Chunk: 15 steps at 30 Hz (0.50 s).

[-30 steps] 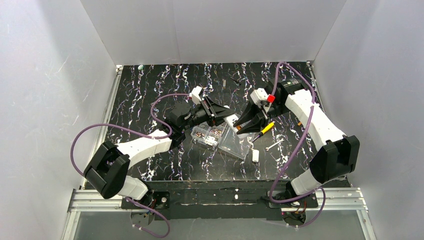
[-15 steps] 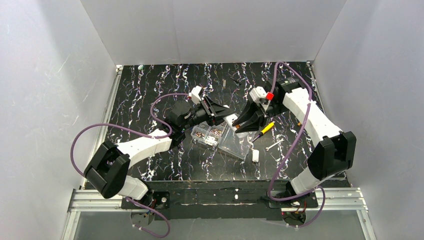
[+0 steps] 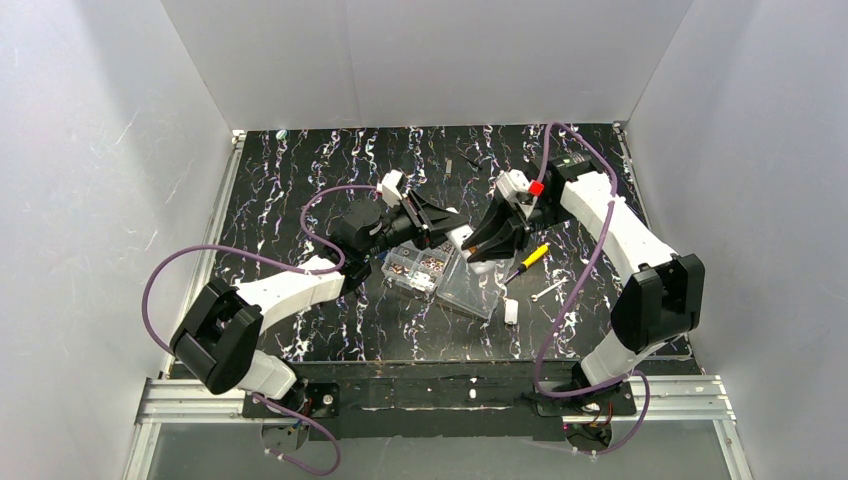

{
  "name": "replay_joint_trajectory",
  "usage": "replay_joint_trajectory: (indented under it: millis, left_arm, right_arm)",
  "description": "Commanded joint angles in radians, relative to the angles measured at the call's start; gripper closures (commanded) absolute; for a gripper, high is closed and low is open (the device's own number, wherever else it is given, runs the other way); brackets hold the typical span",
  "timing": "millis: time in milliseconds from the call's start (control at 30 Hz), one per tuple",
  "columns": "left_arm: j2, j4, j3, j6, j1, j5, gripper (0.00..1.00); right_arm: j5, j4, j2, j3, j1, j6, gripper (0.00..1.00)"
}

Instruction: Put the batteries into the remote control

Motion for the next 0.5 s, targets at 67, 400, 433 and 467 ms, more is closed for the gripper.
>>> replay_joint_trajectory:
  millis: [67,400,433,467]
  left_arm:
    - [-0.044,0.189,0.09,-0.05,-0.02,0.068,1.0]
    - [-0.049,0.195,0.096,-0.046,-0.019,0.08,1.0]
    - [-0.049,0.194,0.095,-0.045,-0.019,0.082,1.0]
    - [-0.051,0.194,0.094,-0.044,-0.019,0.082,1.0]
  right_arm:
    - [0.053,-0.03,0.038,0.025,0.006,-0.042,0.64]
    - [0.06,-0.031,0.061,0.039,0.006,-0.043,0.66]
    - [0.059,-0.031,0.061,0.041,0.006,-0.044,0.66]
    - [0.056,-0.031,0.059,0.043,0.006,-0.041,0.66]
